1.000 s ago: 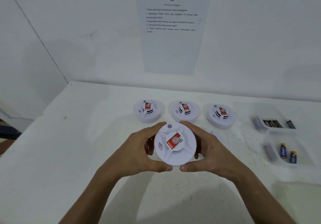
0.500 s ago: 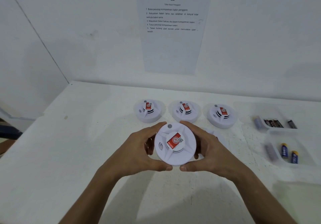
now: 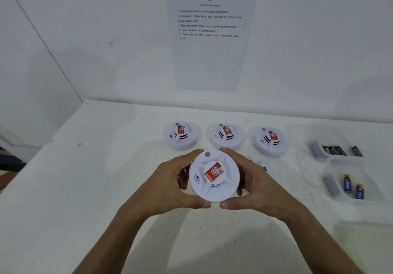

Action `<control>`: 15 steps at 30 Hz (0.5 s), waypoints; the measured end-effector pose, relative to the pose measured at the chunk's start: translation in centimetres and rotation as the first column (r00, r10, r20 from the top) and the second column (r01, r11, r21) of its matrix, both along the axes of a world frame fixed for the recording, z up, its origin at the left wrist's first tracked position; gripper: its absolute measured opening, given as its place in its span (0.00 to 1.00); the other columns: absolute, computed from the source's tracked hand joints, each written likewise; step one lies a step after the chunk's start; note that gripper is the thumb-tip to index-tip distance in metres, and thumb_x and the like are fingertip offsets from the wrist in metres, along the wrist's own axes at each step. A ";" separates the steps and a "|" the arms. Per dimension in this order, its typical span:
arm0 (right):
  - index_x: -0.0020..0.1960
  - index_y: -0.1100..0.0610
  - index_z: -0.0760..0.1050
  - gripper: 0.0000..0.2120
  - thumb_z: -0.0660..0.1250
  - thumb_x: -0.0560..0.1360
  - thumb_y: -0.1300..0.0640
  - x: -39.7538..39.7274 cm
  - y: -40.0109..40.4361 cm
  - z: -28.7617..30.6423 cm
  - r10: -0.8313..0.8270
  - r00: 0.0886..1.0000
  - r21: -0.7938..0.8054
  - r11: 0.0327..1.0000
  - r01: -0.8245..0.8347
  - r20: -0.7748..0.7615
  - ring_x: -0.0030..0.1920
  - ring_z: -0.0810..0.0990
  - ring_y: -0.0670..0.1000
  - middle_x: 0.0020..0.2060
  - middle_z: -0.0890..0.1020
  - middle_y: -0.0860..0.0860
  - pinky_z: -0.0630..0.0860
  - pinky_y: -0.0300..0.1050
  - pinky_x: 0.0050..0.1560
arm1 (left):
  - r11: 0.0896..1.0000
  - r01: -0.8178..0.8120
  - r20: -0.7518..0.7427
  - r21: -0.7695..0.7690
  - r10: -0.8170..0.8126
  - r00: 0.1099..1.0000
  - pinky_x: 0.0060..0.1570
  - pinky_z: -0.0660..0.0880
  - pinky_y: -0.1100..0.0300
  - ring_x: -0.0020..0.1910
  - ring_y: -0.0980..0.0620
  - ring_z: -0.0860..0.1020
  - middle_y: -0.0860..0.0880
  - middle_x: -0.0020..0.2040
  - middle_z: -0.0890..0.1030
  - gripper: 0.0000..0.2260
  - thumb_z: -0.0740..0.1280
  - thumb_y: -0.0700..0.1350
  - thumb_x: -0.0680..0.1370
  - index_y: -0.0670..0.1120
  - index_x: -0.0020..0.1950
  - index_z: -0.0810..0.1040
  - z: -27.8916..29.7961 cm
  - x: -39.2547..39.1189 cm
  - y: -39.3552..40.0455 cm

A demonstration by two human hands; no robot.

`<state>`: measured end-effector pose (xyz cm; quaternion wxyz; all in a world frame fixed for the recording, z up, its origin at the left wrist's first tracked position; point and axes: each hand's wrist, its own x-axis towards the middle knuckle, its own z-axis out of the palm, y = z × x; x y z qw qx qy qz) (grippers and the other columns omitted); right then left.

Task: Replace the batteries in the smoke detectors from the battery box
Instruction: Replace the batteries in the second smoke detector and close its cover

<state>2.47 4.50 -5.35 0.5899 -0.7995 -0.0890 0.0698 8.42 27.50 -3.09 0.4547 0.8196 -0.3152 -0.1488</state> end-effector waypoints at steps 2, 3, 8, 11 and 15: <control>0.75 0.46 0.61 0.45 0.81 0.65 0.60 0.0 0.0 -0.1 -0.001 1.000 -0.003 1.000 0.001 0.002 0.57 0.79 0.51 0.63 0.77 0.42 0.77 0.38 0.42 | 1.000 0.005 -0.001 -0.004 -0.005 1.000 0.40 0.78 0.62 0.42 0.57 0.75 0.63 0.54 0.79 0.38 0.81 0.52 0.63 0.64 0.69 0.68 -0.1 0.1 0.0; 0.75 0.46 0.61 0.45 0.81 0.65 0.60 0.1 0.0 -0.1 0.001 1.000 -0.004 1.000 -0.001 0.004 0.56 0.79 0.51 0.63 0.77 0.42 0.77 0.38 0.42 | 1.000 0.006 0.000 -0.007 -0.006 1.000 0.40 0.78 0.61 0.42 0.57 0.74 0.63 0.54 0.79 0.38 0.81 0.52 0.63 0.64 0.69 0.68 -0.1 0.1 0.0; 0.75 0.45 0.61 0.45 0.80 0.66 0.61 0.1 -0.1 0.1 0.009 1.000 -0.003 1.000 -0.009 0.004 0.58 0.78 0.50 0.64 0.77 0.41 0.79 0.41 0.43 | 1.000 0.006 0.001 -0.015 -0.006 1.000 0.40 0.78 0.63 0.43 0.58 0.75 0.64 0.54 0.79 0.37 0.81 0.52 0.64 0.65 0.68 0.68 -0.1 0.1 -0.1; 0.75 0.45 0.61 0.45 0.80 0.66 0.62 0.2 -0.1 0.0 0.005 1.000 -0.011 1.000 -0.005 0.004 0.57 0.79 0.49 0.64 0.77 0.40 0.77 0.38 0.42 | 1.000 0.006 0.008 -0.019 -0.005 1.000 0.40 0.77 0.64 0.43 0.58 0.75 0.65 0.54 0.78 0.36 0.81 0.51 0.64 0.66 0.66 0.68 0.0 0.1 -0.1; 0.76 0.46 0.61 0.45 0.80 0.66 0.62 0.3 -0.2 0.0 0.011 1.000 -0.020 1.000 -0.011 0.011 0.57 0.78 0.49 0.65 0.77 0.41 0.77 0.38 0.42 | 1.000 -0.002 0.014 -0.015 0.002 1.000 0.40 0.78 0.63 0.42 0.58 0.75 0.65 0.53 0.78 0.36 0.81 0.52 0.64 0.66 0.67 0.68 -0.2 0.3 -0.1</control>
